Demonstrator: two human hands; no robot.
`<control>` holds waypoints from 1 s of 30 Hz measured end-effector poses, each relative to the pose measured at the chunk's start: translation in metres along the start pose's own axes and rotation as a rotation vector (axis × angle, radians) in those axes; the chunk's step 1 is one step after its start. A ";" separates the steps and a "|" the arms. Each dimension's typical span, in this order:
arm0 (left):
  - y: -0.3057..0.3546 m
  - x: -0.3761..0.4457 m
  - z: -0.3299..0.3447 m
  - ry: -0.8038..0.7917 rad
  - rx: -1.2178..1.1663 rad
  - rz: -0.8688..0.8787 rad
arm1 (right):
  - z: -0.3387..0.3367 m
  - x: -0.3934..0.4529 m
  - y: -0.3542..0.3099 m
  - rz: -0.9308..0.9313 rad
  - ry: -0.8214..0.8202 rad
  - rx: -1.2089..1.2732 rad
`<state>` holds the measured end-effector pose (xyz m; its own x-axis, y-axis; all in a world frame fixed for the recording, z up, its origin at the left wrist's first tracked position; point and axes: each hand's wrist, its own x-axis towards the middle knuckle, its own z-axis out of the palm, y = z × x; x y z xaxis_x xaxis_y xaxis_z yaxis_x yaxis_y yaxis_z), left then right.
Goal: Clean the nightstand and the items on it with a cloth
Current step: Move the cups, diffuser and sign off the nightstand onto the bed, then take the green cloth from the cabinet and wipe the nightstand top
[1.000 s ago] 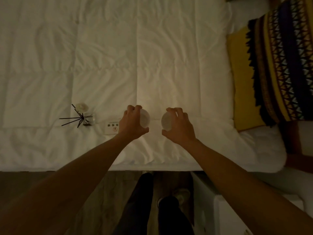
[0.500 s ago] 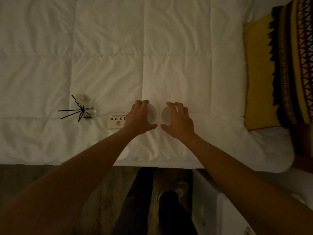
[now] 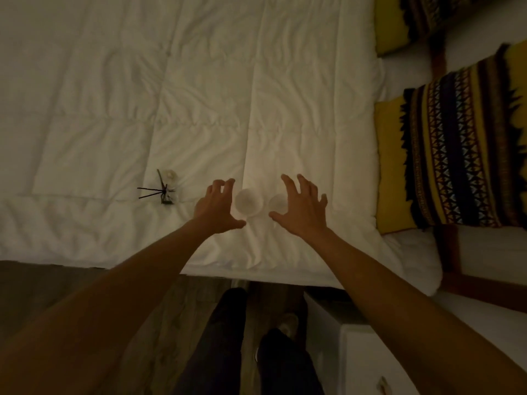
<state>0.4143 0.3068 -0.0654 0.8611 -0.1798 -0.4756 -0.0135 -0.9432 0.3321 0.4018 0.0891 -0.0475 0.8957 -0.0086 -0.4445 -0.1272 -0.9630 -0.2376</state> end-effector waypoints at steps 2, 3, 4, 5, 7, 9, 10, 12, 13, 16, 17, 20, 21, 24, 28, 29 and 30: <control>-0.009 -0.025 -0.023 0.045 0.016 -0.025 | -0.023 -0.013 -0.016 -0.036 0.035 0.011; -0.013 -0.033 -0.032 0.066 0.018 -0.037 | -0.031 -0.017 -0.022 -0.047 0.046 0.022; -0.017 -0.046 -0.042 0.095 0.010 -0.052 | -0.039 -0.022 -0.030 -0.061 0.055 0.035; -0.022 -0.060 -0.051 0.126 -0.004 -0.064 | -0.046 -0.030 -0.039 -0.083 0.066 0.045; -0.032 -0.091 -0.066 0.193 -0.031 -0.084 | -0.058 -0.043 -0.060 -0.142 0.090 0.054; -0.042 -0.130 -0.078 0.267 -0.049 -0.111 | -0.068 -0.058 -0.085 -0.223 0.117 0.049; -0.047 -0.146 -0.081 0.293 -0.053 -0.117 | -0.072 -0.063 -0.095 -0.262 0.128 0.041; -0.062 -0.182 -0.090 0.349 -0.043 -0.139 | -0.080 -0.075 -0.119 -0.354 0.138 0.017; -0.072 -0.200 -0.094 0.368 -0.035 -0.161 | -0.083 -0.081 -0.132 -0.407 0.144 -0.001; -0.109 -0.251 -0.117 0.440 -0.029 -0.267 | -0.095 -0.096 -0.179 -0.570 0.166 -0.062; -0.126 -0.271 -0.126 0.486 -0.044 -0.316 | -0.097 -0.101 -0.201 -0.626 0.174 -0.080; -0.167 -0.313 -0.148 0.605 -0.087 -0.428 | -0.102 -0.109 -0.259 -0.744 0.183 -0.118; -0.183 -0.329 -0.153 0.643 -0.105 -0.472 | -0.101 -0.113 -0.285 -0.784 0.182 -0.129; -0.233 -0.370 -0.164 0.742 -0.166 -0.582 | -0.087 -0.127 -0.366 -0.902 0.173 -0.164; -0.319 -0.423 -0.170 0.823 -0.228 -0.702 | -0.048 -0.148 -0.483 -1.047 0.137 -0.218; -0.341 -0.435 -0.170 0.829 -0.237 -0.730 | -0.039 -0.152 -0.511 -1.080 0.131 -0.231; -0.364 -0.450 -0.171 0.830 -0.253 -0.758 | -0.027 -0.159 -0.541 -1.108 0.120 -0.237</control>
<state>0.1191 0.7789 0.1670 0.6754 0.7369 0.0284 0.6717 -0.6307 0.3886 0.3402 0.6043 0.1751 0.5016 0.8651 -0.0031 0.8318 -0.4833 -0.2728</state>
